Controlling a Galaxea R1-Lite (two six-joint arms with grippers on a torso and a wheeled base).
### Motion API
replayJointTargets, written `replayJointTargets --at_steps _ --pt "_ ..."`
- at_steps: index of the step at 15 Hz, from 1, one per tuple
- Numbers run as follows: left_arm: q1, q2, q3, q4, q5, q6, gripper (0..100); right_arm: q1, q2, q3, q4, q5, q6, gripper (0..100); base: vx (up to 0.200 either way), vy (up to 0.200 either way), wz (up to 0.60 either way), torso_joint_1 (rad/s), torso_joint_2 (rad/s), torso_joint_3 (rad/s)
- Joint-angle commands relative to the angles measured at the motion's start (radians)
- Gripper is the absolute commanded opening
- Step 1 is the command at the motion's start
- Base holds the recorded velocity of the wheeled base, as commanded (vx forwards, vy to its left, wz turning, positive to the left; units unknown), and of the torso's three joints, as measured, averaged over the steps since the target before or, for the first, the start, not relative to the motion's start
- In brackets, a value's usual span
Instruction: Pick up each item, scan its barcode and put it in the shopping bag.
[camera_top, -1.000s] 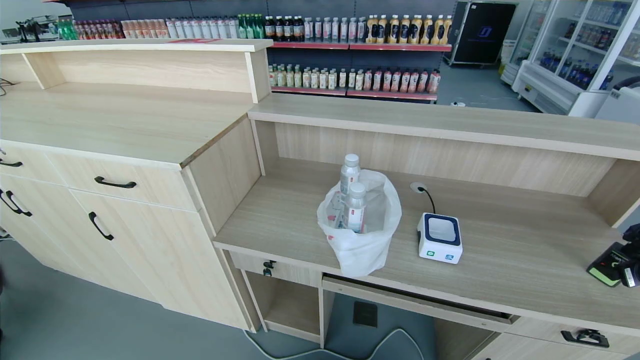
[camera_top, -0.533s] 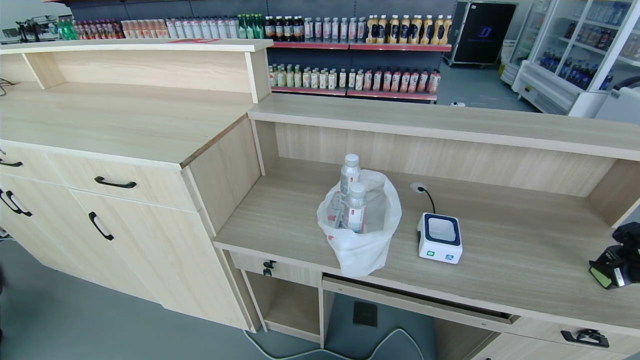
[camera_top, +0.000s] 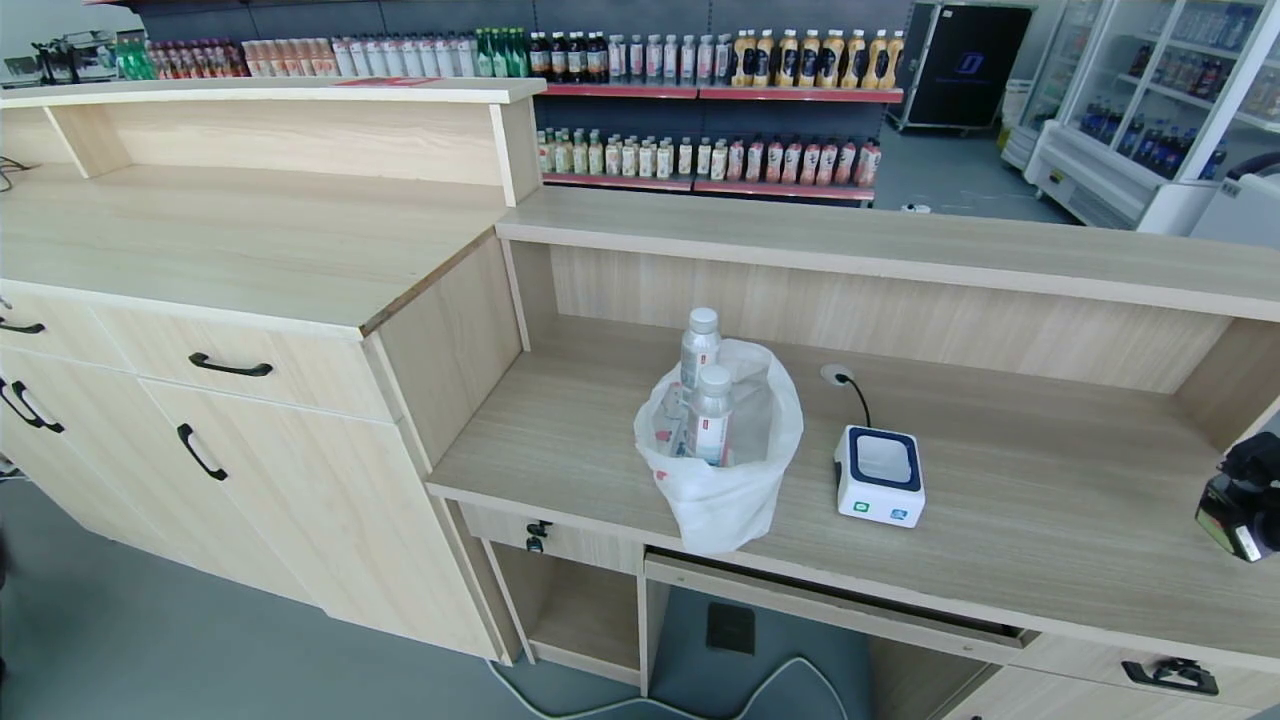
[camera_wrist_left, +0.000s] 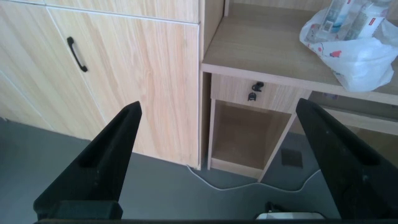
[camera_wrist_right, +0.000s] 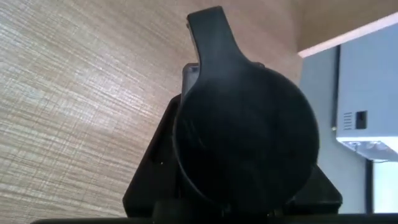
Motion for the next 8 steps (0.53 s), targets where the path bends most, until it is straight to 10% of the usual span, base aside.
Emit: replayJointTargets --at_steps 1,5,8 --pt "0.000 0.000 0.000 0.000 0.000 0.000 100 0.011 -0.162 0.039 -0.003 0.002 -0.123 0 0.000 0.000 0.00 0.000 0.00 0.000" --pt "0.000 0.000 0.000 0.000 0.000 0.000 100 0.156 -0.725 0.441 -0.002 0.171 -0.456 0 0.000 0.000 0.00 0.000 0.00 0.000" --pt "0.000 0.000 0.000 0.000 0.000 0.000 100 0.513 -0.966 0.567 0.001 0.260 -0.775 0 0.000 0.000 0.00 0.000 0.00 0.000"
